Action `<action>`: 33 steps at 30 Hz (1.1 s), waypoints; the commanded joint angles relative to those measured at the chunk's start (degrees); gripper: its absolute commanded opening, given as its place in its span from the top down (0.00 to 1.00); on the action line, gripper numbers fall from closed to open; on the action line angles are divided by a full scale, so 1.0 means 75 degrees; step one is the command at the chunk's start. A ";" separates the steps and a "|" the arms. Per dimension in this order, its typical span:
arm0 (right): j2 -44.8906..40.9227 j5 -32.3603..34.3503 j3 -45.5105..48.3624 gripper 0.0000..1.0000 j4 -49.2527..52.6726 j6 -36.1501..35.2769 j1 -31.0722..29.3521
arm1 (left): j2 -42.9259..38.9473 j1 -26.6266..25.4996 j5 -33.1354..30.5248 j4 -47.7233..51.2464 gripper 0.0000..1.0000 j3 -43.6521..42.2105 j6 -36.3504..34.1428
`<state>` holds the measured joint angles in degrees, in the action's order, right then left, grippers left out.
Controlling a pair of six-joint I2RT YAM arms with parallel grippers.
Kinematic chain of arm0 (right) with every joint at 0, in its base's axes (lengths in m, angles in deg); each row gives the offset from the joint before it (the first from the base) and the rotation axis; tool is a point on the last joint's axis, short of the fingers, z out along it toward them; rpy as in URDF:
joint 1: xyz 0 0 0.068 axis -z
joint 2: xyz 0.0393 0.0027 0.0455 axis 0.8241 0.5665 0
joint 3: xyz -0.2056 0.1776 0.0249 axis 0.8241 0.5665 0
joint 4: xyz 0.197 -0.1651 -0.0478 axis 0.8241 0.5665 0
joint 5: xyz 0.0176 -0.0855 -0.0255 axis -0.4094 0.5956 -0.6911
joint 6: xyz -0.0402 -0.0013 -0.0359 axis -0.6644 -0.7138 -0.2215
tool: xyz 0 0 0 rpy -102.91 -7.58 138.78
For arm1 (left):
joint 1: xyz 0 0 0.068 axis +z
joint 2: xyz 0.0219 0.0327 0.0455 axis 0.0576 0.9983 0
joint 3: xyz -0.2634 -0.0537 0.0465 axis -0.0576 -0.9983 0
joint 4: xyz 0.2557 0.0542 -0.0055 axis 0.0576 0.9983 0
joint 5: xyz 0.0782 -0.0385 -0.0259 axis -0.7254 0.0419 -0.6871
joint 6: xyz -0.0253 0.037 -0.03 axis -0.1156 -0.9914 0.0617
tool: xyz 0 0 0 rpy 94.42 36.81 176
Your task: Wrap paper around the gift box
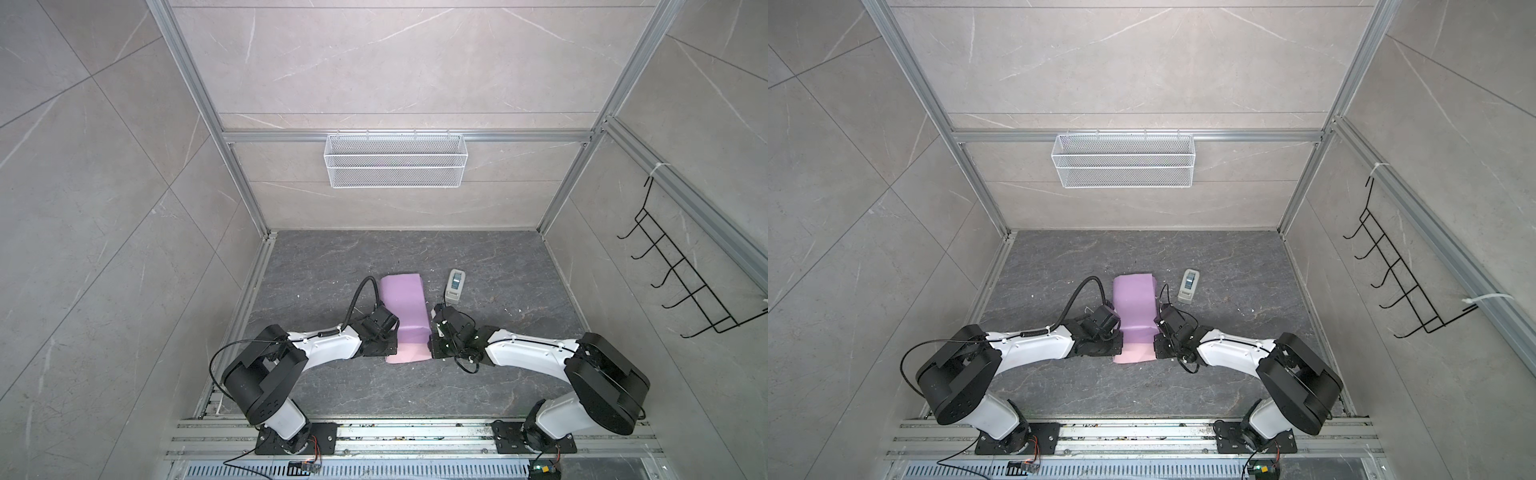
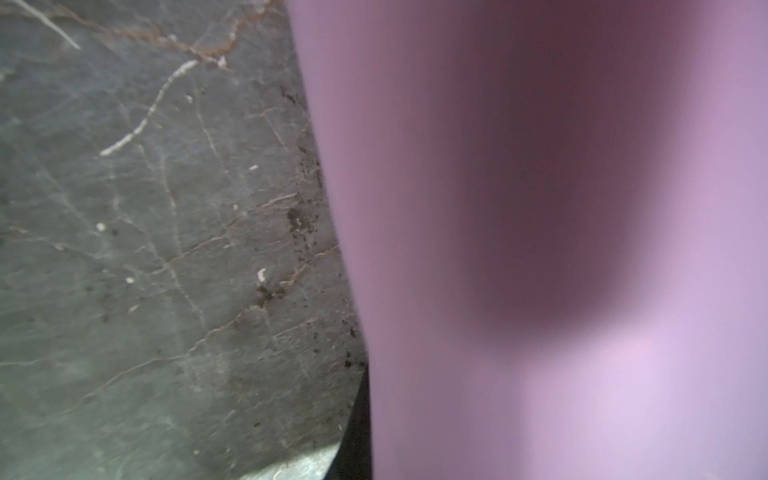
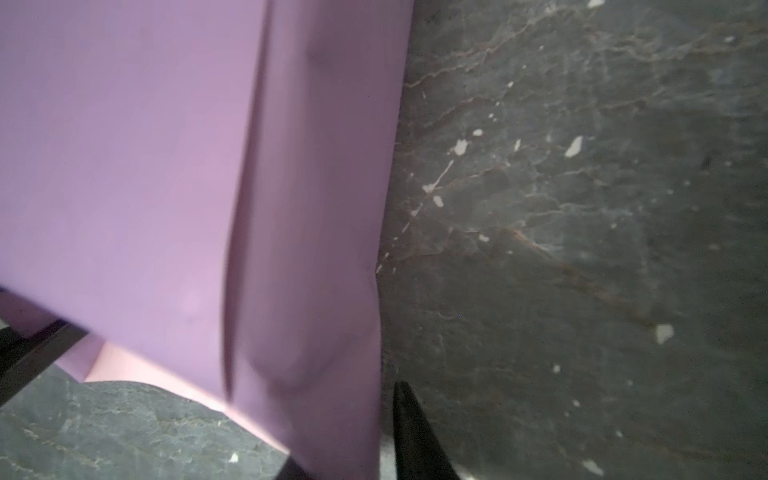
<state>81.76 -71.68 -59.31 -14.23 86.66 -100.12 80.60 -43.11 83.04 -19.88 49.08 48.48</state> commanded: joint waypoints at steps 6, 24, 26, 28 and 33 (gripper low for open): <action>0.0493 0.0314 -0.0182 0.85 -0.0344 0.0253 -0.0039 | -0.0307 -0.0070 -0.0145 0.0336 0.88 -0.0005 0.0286; -0.0080 0.0148 0.0214 0.71 -0.0167 0.0594 -0.0051 | -0.0522 -0.0398 -0.0073 0.0181 0.94 -0.0360 0.0962; -0.0268 0.0051 0.0353 0.68 -0.0120 0.0659 -0.0073 | -0.0504 -0.0398 -0.0073 0.0168 0.98 -0.0338 0.0969; -0.0432 -0.0033 0.0488 0.66 -0.0119 0.0711 -0.0108 | -0.0493 -0.0399 -0.0074 0.0162 1.00 -0.0328 0.0969; -0.0470 -0.0048 0.0615 0.68 -0.0144 0.0796 -0.0282 | -0.0483 -0.0398 -0.0086 0.0162 1.00 -0.0291 0.0969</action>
<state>78.83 -71.55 -55.70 -16.26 91.51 -101.54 76.80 -45.95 82.65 -18.42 46.37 54.86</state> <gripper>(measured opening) 0.329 0.048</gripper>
